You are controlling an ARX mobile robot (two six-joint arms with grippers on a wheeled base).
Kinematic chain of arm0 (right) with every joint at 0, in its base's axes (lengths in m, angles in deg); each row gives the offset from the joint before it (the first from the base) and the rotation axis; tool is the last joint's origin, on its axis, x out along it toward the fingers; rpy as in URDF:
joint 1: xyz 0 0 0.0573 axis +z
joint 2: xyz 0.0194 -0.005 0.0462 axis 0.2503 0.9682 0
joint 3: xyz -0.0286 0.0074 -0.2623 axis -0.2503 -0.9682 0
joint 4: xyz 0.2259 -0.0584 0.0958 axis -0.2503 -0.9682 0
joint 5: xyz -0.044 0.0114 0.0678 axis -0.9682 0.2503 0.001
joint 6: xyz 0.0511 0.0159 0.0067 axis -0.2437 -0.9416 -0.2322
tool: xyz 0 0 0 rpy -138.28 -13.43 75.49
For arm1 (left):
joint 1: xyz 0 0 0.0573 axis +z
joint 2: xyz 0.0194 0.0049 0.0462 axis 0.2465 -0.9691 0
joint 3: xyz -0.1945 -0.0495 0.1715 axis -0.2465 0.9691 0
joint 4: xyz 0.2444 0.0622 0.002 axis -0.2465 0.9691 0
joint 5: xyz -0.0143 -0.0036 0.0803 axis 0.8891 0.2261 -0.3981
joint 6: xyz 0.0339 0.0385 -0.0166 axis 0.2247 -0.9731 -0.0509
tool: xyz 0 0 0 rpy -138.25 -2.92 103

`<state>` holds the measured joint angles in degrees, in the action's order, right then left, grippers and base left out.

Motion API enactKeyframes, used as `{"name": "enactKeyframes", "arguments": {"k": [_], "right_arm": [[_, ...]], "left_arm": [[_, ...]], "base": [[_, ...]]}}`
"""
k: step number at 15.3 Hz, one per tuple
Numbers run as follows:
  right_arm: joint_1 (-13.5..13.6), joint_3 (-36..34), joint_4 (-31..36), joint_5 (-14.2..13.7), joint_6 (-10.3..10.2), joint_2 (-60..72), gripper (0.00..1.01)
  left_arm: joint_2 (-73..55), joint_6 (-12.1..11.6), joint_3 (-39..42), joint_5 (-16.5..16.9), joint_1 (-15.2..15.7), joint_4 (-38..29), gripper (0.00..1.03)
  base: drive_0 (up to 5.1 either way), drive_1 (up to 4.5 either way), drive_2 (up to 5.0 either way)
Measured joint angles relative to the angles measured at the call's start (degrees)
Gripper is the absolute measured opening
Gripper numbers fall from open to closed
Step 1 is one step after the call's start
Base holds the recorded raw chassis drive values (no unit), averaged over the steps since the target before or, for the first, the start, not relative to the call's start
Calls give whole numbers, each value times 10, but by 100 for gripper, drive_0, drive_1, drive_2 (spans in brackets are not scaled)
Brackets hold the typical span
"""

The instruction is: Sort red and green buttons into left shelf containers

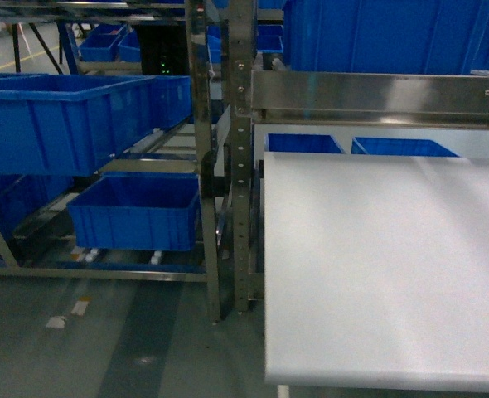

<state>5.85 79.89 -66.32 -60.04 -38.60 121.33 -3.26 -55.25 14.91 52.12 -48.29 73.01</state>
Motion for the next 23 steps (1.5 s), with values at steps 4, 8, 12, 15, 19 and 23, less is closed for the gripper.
{"name": "enactKeyframes", "arguments": {"k": [4, 8, 12, 15, 19, 23], "right_arm": [[0, 0, 0, 0, 0, 0, 26], [0, 0, 1, 0, 0, 0, 26], [0, 0, 1, 0, 0, 0, 26], [0, 0, 1, 0, 0, 0, 26], [0, 0, 1, 0, 0, 0, 26], [0, 0, 2, 0, 0, 0, 26]], "left_arm": [[-1, 0, 0, 1, 0, 2, 29], [0, 0, 0, 0, 0, 0, 29], [0, 0, 0, 0, 0, 1, 29], [0, 0, 0, 0, 0, 0, 29], [0, 0, 0, 0, 0, 0, 29], [0, 0, 0, 0, 0, 0, 29]], "base": [[-495, 250, 250], [-502, 242, 242], [-497, 243, 243], [-498, 238, 238], [-499, 237, 237], [-490, 246, 246]]}}
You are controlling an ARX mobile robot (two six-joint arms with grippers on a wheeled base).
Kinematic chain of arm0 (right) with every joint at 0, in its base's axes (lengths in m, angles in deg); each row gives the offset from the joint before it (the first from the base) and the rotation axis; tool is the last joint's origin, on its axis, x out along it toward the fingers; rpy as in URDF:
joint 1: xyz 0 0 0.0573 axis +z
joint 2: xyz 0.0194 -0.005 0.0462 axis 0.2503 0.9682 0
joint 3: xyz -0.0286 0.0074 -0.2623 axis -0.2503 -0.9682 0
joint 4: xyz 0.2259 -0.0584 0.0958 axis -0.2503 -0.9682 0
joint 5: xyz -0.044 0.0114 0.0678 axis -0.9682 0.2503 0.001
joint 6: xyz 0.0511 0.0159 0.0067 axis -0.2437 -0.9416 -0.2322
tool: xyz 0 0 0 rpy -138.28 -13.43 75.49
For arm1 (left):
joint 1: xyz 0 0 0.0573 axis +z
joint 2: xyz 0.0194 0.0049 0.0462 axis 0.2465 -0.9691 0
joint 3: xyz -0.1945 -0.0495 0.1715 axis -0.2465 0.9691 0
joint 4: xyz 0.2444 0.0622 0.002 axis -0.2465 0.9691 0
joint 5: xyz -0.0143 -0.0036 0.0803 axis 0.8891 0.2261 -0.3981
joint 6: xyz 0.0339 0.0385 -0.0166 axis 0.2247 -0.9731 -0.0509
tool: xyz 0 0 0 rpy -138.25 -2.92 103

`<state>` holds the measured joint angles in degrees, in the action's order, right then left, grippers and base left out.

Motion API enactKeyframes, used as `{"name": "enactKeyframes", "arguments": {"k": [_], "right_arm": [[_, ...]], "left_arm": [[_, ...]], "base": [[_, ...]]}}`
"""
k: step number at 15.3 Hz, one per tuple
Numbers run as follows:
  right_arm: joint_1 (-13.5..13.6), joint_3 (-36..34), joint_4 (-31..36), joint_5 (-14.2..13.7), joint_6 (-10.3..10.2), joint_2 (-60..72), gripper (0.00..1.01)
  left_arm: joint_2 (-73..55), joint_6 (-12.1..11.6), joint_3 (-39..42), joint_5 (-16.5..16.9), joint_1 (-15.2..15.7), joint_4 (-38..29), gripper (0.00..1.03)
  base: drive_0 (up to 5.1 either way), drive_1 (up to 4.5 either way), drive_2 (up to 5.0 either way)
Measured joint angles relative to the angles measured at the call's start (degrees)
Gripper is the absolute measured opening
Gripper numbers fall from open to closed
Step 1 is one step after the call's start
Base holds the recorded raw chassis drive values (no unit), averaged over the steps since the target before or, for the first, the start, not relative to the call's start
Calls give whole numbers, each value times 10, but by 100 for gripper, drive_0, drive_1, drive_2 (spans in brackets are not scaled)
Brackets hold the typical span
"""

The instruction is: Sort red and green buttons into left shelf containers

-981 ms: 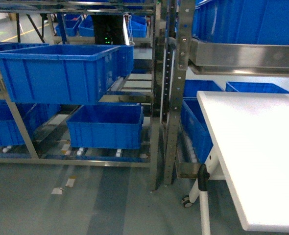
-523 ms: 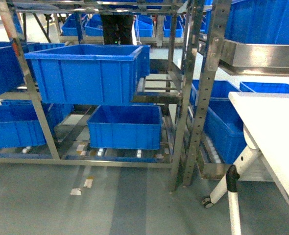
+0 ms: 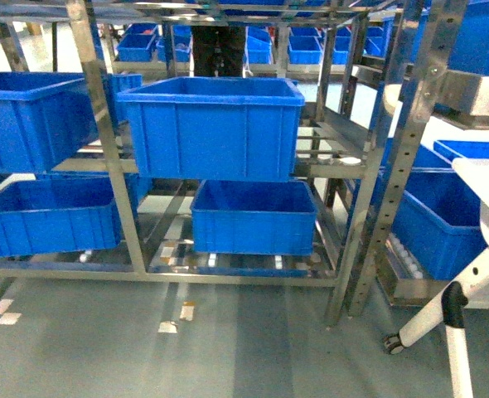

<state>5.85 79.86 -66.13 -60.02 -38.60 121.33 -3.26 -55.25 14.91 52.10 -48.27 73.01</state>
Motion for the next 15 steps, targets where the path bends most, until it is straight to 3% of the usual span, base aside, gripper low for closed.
{"name": "enactKeyframes", "arguments": {"k": [15], "right_arm": [[0, 0, 0, 0, 0, -1, 26]], "left_arm": [[0, 0, 0, 0, 0, 1, 29]], "base": [[-491, 257, 232]]}}
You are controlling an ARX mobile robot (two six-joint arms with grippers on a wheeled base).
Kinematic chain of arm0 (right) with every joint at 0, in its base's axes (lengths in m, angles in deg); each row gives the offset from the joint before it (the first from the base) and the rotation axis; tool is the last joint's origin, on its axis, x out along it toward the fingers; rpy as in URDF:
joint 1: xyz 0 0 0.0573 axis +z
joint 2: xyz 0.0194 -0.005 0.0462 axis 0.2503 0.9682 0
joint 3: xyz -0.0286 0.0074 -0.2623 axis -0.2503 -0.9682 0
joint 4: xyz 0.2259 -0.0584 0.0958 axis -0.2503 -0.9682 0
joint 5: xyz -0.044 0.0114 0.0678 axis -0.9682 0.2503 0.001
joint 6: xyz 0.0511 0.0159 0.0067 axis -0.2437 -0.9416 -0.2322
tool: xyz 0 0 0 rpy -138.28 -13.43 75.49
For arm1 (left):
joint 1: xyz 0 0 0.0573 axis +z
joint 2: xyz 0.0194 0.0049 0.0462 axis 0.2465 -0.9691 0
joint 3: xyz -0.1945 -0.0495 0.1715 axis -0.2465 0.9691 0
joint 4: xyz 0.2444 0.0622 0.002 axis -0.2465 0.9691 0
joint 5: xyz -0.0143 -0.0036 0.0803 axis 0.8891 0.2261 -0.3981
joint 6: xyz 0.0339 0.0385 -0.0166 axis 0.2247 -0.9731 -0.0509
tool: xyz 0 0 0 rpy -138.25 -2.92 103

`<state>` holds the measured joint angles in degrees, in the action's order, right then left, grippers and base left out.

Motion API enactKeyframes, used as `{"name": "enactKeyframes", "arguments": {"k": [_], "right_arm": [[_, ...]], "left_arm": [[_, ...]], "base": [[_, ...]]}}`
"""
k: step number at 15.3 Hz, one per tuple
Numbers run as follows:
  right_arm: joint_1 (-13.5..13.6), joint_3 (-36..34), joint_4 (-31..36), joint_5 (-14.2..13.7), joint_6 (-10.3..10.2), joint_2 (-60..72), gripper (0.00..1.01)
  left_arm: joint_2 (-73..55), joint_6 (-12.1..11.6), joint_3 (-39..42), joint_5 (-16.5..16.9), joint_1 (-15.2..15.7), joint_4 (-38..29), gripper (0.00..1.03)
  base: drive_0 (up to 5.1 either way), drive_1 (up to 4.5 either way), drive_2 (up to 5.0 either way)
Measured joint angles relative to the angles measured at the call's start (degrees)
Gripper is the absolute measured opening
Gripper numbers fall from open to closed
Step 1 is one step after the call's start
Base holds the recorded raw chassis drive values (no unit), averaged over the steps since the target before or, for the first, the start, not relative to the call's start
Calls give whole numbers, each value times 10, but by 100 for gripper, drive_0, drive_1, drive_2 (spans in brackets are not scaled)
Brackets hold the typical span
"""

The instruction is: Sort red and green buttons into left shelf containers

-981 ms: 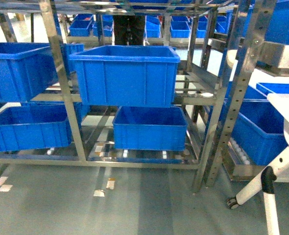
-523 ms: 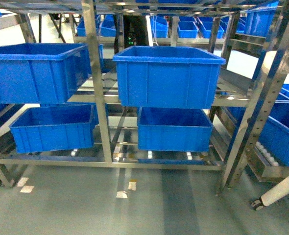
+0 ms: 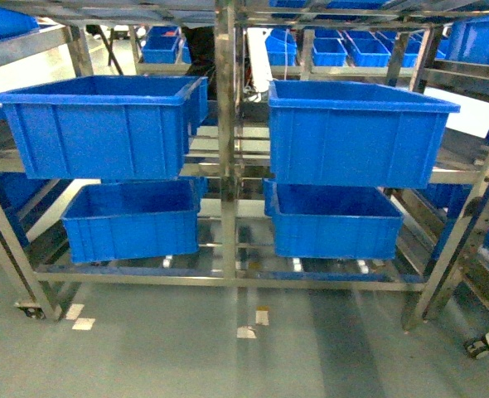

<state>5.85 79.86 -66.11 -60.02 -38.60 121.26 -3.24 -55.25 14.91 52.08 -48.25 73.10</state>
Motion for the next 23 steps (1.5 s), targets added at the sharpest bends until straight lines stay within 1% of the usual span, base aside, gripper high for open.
{"name": "enactKeyframes", "arguments": {"k": [4, 7, 9, 23], "right_arm": [[0, 0, -2, 0, 0, 1, 26], [1, -1, 0, 2, 0, 1, 26], [0, -1, -2, 1, 0, 1, 26], [0, -1, -1, 1, 0, 1, 26]], "left_arm": [[0, 0, 0, 0, 0, -1, 29], [0, 0, 0, -3, 2, 3, 29], [0, 0, 0, 0, 1, 0, 29], [1, 0, 0, 0, 0, -2, 29]], "base": [[-473, 359, 147], [0, 0, 0], [0, 0, 0], [3, 436, -430]]}}
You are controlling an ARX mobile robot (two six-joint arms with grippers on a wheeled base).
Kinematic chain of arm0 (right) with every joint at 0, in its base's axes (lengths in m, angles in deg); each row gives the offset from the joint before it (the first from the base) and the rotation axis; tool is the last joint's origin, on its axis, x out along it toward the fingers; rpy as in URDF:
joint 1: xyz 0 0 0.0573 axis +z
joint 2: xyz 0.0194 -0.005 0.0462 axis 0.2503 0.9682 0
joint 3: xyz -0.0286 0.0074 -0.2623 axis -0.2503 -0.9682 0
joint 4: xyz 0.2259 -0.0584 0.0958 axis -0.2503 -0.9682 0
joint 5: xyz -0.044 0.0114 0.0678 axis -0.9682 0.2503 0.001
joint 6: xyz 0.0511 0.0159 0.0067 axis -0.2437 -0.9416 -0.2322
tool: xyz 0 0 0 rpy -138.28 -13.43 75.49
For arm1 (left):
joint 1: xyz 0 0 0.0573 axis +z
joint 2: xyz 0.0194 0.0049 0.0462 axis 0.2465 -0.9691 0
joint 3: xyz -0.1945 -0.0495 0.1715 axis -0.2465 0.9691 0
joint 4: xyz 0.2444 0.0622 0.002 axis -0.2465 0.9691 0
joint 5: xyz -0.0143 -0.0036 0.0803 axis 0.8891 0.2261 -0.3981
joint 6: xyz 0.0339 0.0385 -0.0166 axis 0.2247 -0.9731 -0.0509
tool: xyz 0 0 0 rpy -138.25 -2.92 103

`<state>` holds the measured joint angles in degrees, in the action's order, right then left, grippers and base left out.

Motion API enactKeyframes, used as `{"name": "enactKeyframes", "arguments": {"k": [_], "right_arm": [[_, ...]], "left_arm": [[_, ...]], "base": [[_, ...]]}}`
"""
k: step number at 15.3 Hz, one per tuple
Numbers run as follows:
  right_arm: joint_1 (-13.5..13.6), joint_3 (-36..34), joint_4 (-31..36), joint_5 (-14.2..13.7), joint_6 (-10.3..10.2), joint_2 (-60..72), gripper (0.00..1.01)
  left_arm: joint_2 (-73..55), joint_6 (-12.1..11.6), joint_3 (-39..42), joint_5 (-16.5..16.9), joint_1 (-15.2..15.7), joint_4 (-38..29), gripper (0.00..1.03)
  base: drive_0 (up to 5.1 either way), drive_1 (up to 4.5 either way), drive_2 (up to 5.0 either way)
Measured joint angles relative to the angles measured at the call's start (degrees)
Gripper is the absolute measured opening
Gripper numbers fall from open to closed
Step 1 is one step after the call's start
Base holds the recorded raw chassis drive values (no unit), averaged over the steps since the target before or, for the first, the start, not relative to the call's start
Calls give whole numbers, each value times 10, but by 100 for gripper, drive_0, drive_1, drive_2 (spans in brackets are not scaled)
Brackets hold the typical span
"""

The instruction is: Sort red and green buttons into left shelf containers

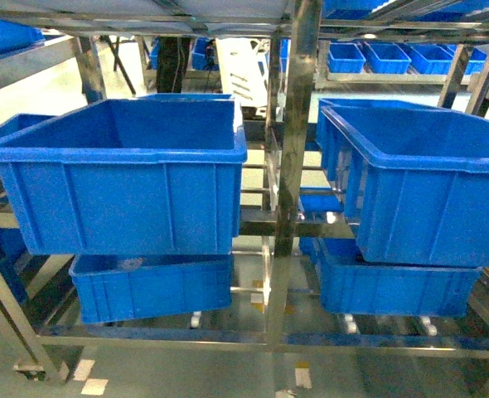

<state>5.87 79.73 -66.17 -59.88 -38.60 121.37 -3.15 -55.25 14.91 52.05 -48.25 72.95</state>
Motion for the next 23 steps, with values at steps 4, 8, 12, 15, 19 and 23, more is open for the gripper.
{"name": "enactKeyframes", "arguments": {"k": [4, 8, 12, 15, 19, 23], "right_arm": [[0, 0, -1, 0, 0, 0, 26], [0, 0, 0, 0, 0, 0, 26], [0, 0, -1, 0, 0, 3, 26], [0, 0, -1, 0, 0, 0, 26], [1, 36, 63, -12, 20, 122, 26], [-1, 119, 129, -23, 39, 275, 26]], "left_arm": [[0, 0, 0, 0, 0, 0, 29], [0, 0, 0, 0, 0, 0, 29], [-4, 0, 0, 0, 0, 2, 29], [-2, 0, 0, 0, 0, 2, 29], [-1, 0, 0, 0, 0, 1, 29], [-1, 0, 0, 0, 0, 1, 29]], "base": [[-11, 423, -444], [2, 436, -431], [5, 220, -211], [0, 0, 0], [0, 0, 0], [0, 0, 0]]}}
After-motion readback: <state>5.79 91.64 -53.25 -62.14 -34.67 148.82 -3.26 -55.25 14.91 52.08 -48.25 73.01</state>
